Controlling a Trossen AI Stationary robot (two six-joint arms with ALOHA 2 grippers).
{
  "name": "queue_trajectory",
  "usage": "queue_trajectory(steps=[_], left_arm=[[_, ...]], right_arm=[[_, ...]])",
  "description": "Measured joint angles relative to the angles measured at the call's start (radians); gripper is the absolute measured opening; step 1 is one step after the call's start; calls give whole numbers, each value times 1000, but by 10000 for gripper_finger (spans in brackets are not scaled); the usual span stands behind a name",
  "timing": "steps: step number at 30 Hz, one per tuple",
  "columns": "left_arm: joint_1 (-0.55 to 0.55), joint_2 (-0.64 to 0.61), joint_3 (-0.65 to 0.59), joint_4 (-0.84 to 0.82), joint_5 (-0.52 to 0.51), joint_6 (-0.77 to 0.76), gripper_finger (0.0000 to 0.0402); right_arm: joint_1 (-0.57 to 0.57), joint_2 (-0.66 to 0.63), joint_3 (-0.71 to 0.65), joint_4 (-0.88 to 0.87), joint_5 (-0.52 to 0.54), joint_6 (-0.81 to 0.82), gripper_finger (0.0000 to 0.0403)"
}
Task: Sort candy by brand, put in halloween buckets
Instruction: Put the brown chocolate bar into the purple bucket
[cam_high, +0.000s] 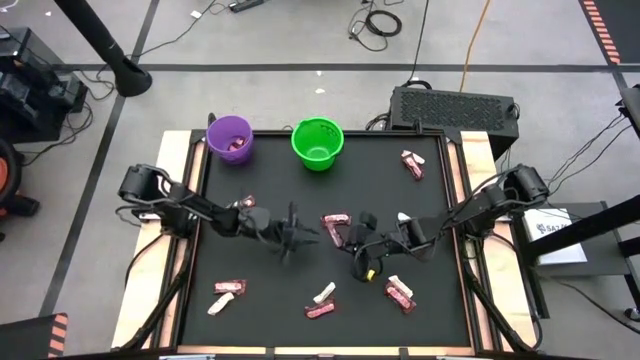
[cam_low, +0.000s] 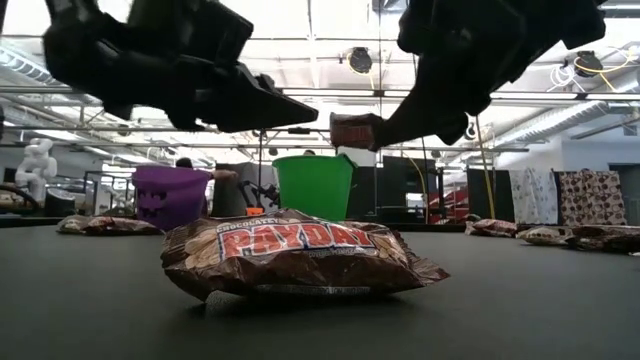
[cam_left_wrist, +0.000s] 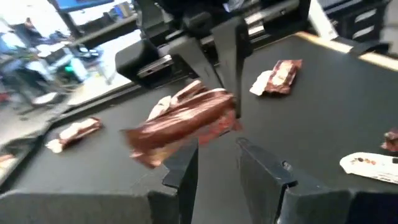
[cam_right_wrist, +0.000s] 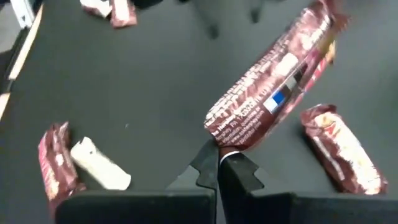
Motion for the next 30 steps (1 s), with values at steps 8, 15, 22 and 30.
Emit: queue_trajectory(steps=[8, 15, 22, 30], left_arm=[[162, -8, 8, 38, 314, -93, 116], [245, -7, 51, -9, 500, -179, 116], [239, 12, 114, -78, 549, -166, 116], [222, 83, 148, -75, 654, -127, 116]], right_arm=[[25, 0, 0, 7, -30, -4, 0], [36, 0, 0, 8, -50, -19, 0], [36, 0, 0, 55, -66, -56, 0], [53, 23, 0, 147, -188, -152, 0]])
